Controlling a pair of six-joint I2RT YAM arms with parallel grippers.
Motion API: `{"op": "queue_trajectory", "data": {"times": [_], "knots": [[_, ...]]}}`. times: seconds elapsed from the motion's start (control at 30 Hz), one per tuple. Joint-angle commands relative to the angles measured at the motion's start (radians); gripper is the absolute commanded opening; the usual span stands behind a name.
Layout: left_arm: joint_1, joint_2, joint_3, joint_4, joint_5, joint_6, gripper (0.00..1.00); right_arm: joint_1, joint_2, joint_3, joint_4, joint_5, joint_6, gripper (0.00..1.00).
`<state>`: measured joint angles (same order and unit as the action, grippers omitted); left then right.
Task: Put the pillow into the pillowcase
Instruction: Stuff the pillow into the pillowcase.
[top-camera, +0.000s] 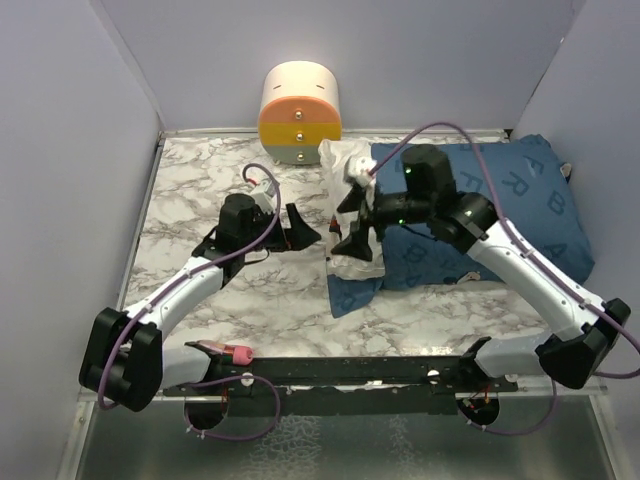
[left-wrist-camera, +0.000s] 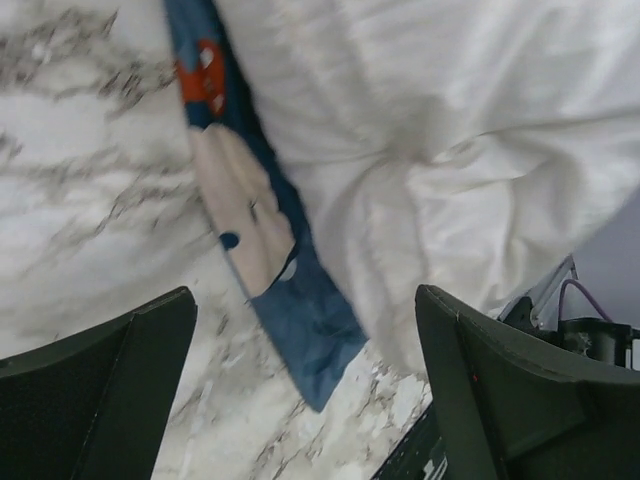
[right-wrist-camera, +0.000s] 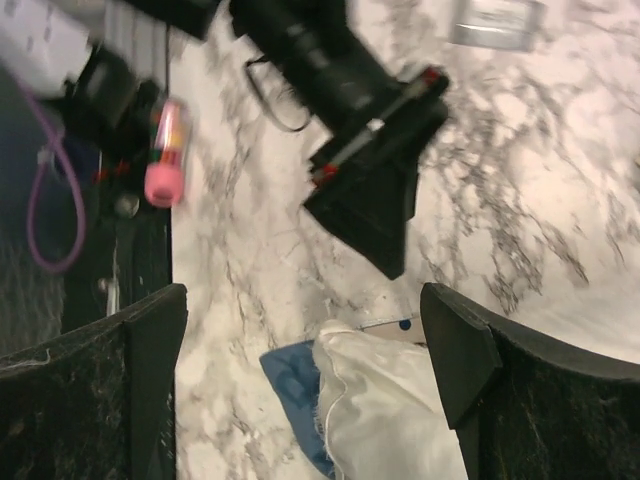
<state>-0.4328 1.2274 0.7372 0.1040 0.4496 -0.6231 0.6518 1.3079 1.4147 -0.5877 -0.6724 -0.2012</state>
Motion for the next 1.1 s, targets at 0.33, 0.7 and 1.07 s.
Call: {"op": "queue_trajectory", "data": {"times": [0.33,0.7,1.07], "knots": [[0.099,0.004,-0.232,0.124,0.078,-0.199,0.86,0.250,0.245,-0.189,-0.136,0.614,-0.516,0.97],[0.078,0.007,-0.298,0.362,0.165,-0.298,0.77,0.242,0.099,-0.284,0.055,0.865,-0.291,0.01],[-0.082,0.181,-0.186,0.531,-0.003,-0.547,0.64,0.186,-0.060,-0.298,0.101,0.854,-0.057,0.01]]}}
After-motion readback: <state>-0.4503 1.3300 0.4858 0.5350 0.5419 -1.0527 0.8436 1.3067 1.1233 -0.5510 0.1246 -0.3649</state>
